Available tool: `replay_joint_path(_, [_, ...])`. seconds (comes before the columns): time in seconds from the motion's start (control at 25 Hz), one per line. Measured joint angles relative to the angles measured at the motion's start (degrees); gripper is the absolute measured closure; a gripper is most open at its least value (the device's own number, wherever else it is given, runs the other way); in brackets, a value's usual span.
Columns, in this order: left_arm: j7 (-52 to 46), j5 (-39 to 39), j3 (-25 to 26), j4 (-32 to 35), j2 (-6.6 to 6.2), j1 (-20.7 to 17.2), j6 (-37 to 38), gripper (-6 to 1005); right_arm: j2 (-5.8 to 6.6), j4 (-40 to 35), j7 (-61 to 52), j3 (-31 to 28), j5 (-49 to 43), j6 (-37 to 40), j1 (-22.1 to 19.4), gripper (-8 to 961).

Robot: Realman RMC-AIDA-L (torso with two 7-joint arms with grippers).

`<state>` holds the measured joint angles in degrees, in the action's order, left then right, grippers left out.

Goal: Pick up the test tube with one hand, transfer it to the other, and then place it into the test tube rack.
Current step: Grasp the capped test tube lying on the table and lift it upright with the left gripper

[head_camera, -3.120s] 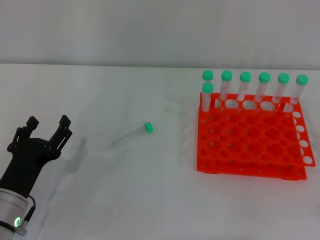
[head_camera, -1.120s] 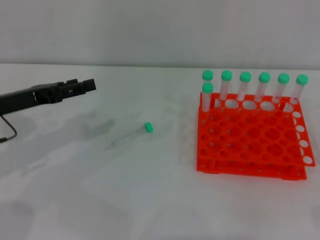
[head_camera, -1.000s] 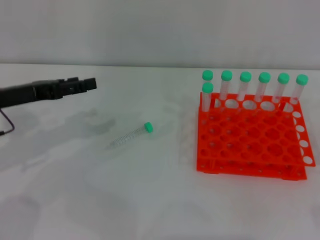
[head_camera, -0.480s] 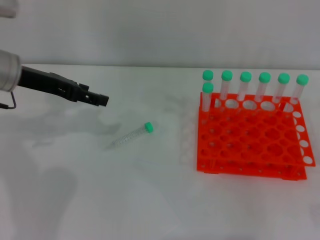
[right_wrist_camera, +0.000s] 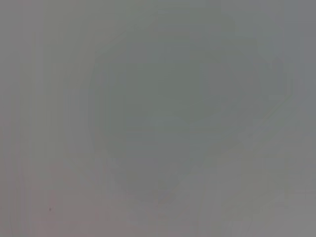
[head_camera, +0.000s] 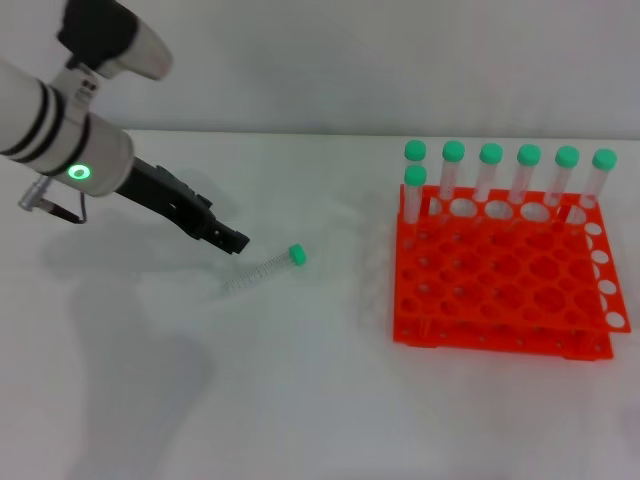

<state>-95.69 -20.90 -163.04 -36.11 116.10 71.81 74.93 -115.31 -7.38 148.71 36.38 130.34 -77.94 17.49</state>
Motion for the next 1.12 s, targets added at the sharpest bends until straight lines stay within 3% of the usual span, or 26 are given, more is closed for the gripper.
replay_joint_path(0.16, [-0.16,-2.36,0.0,1.52,1.3,1.0,-1.69,130,0.0,0.06,0.0,0.0,0.0,0.07,0.0,121])
replay_joint_path(1.12, [-0.45,-6.38,0.0,7.14,2.44,-0.62,-9.35,190,-0.06,0.61,0.0,0.0,0.0,-0.04,0.32,121])
